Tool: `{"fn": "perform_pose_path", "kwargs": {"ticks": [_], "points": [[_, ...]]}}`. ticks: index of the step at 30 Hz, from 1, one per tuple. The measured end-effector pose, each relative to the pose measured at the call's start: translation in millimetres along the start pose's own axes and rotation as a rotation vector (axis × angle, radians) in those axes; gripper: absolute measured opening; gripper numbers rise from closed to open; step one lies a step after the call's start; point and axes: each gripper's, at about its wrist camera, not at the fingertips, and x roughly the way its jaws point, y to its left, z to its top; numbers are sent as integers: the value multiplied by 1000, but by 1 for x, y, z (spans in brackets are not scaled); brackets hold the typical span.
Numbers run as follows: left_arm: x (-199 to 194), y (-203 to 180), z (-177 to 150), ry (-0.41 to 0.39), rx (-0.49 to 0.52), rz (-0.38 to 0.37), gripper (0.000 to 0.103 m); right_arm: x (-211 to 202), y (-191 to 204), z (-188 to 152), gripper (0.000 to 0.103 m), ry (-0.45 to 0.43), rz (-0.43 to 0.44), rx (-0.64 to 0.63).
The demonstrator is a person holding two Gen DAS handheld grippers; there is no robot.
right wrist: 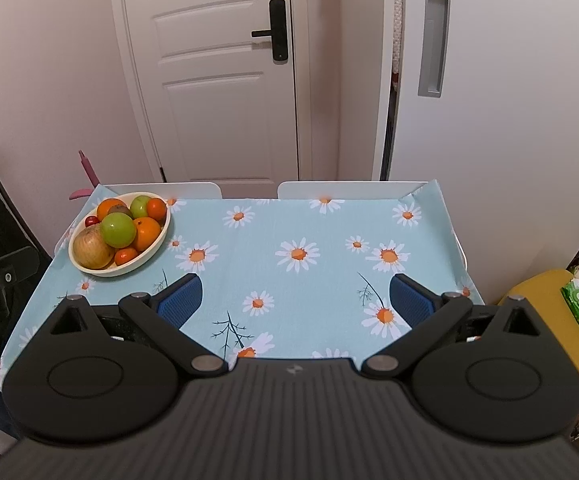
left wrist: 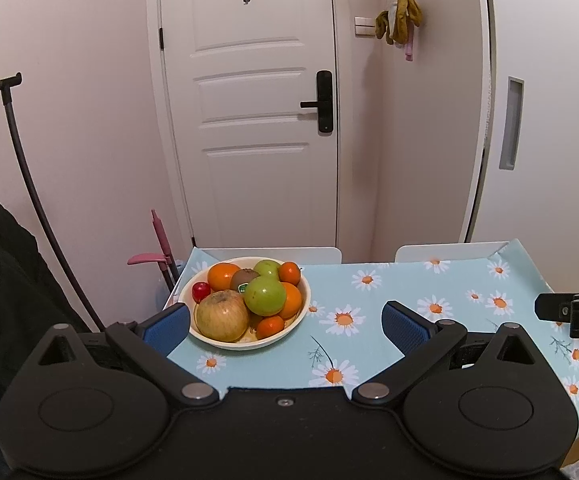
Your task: Organize fruits
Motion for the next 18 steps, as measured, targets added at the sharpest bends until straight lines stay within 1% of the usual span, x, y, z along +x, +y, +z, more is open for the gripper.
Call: {"fn": "perform_pose_path", "kwargs": {"ticks": [9, 18], "points": [[-2, 1, 0, -8, -9, 12, 103, 0, -1, 0, 103, 1, 1, 1], [-5, 4, 0, -23, -17, -4, 103, -1, -1, 0, 103, 0, 1, 0]]}}
